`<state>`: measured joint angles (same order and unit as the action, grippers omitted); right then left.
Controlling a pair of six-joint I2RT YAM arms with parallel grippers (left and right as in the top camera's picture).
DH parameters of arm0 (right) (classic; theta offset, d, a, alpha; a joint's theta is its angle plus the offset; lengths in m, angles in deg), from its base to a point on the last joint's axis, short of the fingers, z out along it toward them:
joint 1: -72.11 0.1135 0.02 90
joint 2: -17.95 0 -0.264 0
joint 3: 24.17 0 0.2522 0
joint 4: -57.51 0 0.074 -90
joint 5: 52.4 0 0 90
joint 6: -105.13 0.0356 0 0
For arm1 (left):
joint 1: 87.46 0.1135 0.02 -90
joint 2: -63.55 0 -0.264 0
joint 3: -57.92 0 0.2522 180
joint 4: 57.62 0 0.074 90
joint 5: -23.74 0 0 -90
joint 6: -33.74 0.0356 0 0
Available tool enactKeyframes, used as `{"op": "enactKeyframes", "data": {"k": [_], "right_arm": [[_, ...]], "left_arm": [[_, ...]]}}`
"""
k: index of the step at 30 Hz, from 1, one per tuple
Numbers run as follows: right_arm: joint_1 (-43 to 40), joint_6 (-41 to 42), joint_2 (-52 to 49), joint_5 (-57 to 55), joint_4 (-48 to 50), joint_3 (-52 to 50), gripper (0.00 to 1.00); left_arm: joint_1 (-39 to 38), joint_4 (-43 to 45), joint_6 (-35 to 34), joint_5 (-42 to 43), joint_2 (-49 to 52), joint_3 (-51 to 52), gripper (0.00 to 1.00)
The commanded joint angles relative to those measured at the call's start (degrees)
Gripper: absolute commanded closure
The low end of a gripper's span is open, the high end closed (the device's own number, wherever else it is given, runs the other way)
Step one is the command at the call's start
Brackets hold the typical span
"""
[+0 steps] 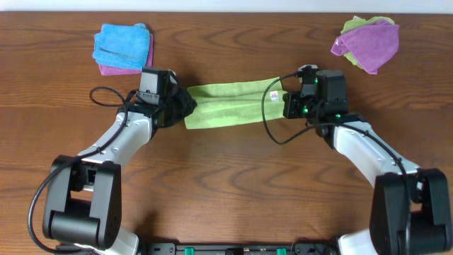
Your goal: Fold the cloth
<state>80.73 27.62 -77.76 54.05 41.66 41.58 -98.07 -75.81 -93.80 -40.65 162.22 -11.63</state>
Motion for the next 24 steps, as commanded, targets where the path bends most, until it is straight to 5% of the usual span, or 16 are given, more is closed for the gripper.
{"op": "enactKeyframes", "data": {"k": [1, 24], "right_arm": [[0.46, 0.76, -2.27, -1.68, 0.52, 3.02, 0.99], [0.46, 0.07, -11.08, -6.03, 10.51, 3.48, 0.99]], "left_arm": [[0.13, 2.21, -0.24, -4.26, 0.11, -0.33, 0.94], [0.07, 15.87, -1.18, -8.66, 11.08, -0.31, 0.94]]}}
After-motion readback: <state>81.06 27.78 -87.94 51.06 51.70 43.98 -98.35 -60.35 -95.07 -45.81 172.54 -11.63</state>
